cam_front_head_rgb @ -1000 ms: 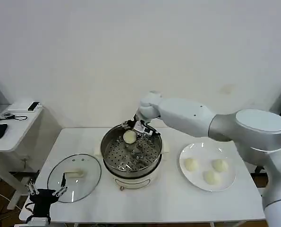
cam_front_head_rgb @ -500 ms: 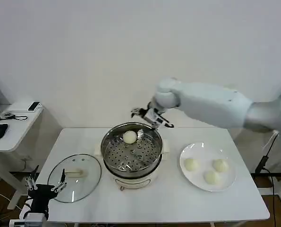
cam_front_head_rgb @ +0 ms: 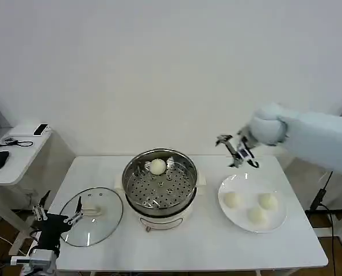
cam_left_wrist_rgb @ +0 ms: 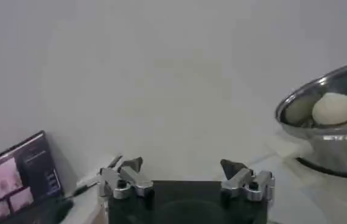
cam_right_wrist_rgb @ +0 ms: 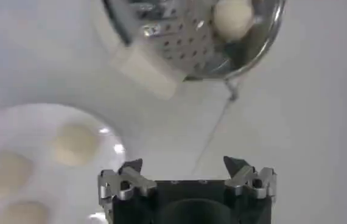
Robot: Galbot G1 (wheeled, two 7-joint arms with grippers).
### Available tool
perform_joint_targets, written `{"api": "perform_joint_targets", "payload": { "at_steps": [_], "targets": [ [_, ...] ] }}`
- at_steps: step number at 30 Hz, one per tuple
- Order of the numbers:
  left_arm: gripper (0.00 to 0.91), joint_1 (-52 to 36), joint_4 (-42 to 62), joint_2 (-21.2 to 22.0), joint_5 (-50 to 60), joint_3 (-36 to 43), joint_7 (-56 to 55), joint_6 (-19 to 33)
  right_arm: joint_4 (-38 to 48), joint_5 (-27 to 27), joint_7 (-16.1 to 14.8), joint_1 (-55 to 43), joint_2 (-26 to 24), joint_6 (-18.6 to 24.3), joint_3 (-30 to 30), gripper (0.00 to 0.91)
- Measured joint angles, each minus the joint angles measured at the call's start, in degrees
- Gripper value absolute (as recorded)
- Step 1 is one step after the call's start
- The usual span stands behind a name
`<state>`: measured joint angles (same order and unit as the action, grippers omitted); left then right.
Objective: Take steamed baozi put them in steamer then cover it.
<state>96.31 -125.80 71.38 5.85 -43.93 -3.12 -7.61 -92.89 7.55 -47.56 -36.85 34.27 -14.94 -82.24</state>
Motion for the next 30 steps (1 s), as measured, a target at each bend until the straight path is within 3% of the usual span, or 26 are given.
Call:
{"api": "perform_joint_targets", "payload": {
  "at_steps": [7,14,30],
  "targets": [
    [0.907,-0.7,1.0,-0.4,0.3,0.6,0.1,0.1,-0.8,0.7,0.3,7.6,-3.4,-3.8,3.6,0.907],
    [0.907,-0.4,1.4,-1.1,0.8,0.2,0.6,0.7,0.8,0.9,0.9,16.8,-3.8,-6.7,9.7,0.907],
    [0.907,-0.2,2.2,-1.3,0.7,-0.9,0.7,1.1,10.7,-2.1,-0.1,30.4,2.9,-7.1,19.8,0.907]
  ]
}}
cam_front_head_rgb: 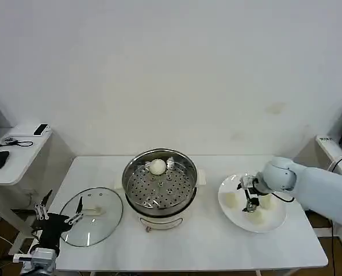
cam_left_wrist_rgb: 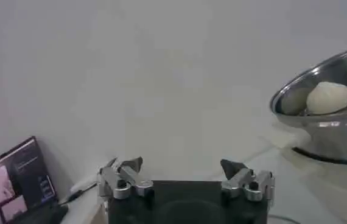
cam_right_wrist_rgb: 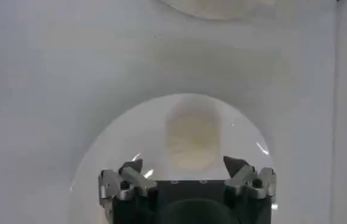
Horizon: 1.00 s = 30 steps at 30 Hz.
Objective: Take steamed baozi put them in steamer then cover it.
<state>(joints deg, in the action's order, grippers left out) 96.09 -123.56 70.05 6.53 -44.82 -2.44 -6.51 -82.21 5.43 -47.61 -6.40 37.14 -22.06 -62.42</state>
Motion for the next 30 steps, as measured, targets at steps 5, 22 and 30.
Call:
{"api": "perform_joint_targets", "payload": {
  "at_steps": [5,22,30],
  "targets": [
    [0.907,0.0,0.5,0.0,0.0,-0.3,0.0,0.1,3.8,-1.5,-0.1,1.8,3.2,0.6,2.0,0.907],
    [0.907,-0.2,1.4,0.2,0.0,-0.8,0.0,0.4,9.8,-5.0,-1.7,4.1,7.7,0.3,4.0,0.736],
    [0.907,-0.3,1.4,0.3,0.1,-0.5,0.0,0.3,10.2,-5.5,-2.7,4.0,8.0,0.5,4.2,0.675]
  ]
}}
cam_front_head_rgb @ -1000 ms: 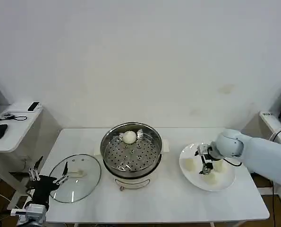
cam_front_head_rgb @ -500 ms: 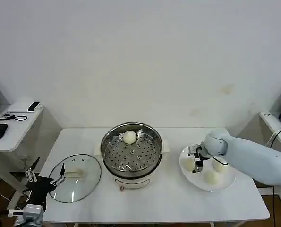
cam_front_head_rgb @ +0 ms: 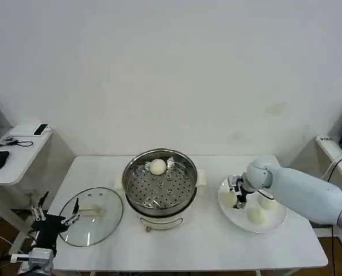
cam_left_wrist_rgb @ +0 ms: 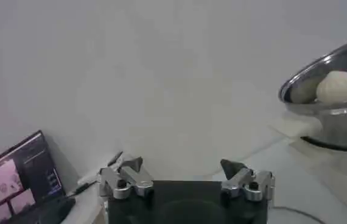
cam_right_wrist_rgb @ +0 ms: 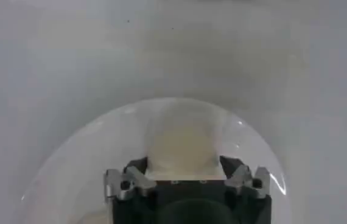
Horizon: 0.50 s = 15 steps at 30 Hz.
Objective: Take steamed baozi put them in steamer then cover it.
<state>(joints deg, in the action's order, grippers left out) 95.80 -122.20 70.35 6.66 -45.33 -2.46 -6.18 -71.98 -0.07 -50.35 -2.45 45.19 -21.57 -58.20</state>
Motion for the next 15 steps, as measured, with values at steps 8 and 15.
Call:
{"api": "perform_joint_targets", "payload": {
  "at_steps": [8,15],
  "targets": [
    [0.907,0.1,-0.8,0.3,0.2,0.2,0.0,-0.1,-1.2,0.4,-1.0,-2.3,-1.0,-0.5,-0.9,0.675],
    [0.907,0.2,-1.6,0.5,0.2,0.3,0.0,-0.1,-3.8,2.3,-1.5,-7.2,-2.9,-1.3,-2.3,0.675]
  ]
}}
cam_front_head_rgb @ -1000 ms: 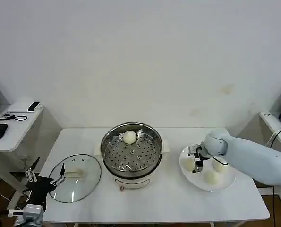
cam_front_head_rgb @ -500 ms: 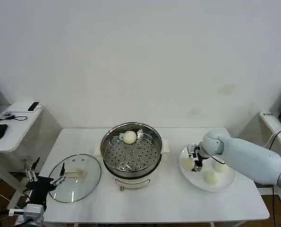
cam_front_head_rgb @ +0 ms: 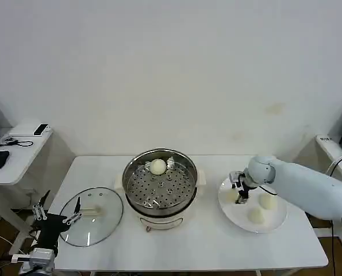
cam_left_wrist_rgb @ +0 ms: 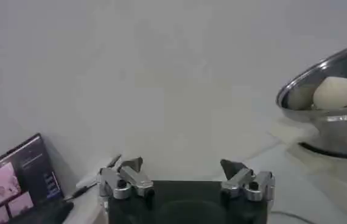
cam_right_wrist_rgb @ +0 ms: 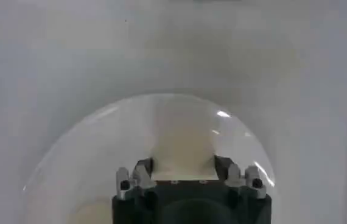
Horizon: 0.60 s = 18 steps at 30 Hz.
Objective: Take steamed baozi put them in steamer then cover it.
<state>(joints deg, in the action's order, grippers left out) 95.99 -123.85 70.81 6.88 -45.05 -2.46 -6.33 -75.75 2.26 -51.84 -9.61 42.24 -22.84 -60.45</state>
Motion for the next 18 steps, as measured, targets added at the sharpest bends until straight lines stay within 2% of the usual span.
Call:
{"api": "perform_joint_targets", "payload": {
  "at_steps": [10,18],
  "targets": [
    [0.907,0.0,-0.8,0.1,0.0,-0.1,0.0,-0.1,-4.6,5.7,0.9,-10.7,-0.1,-2.2,-3.1,0.685],
    [0.907,0.3,-0.9,0.3,0.0,-0.4,0.0,-0.1,-7.1,11.1,2.6,-20.6,3.5,-4.3,-7.0,0.685]
  ]
}}
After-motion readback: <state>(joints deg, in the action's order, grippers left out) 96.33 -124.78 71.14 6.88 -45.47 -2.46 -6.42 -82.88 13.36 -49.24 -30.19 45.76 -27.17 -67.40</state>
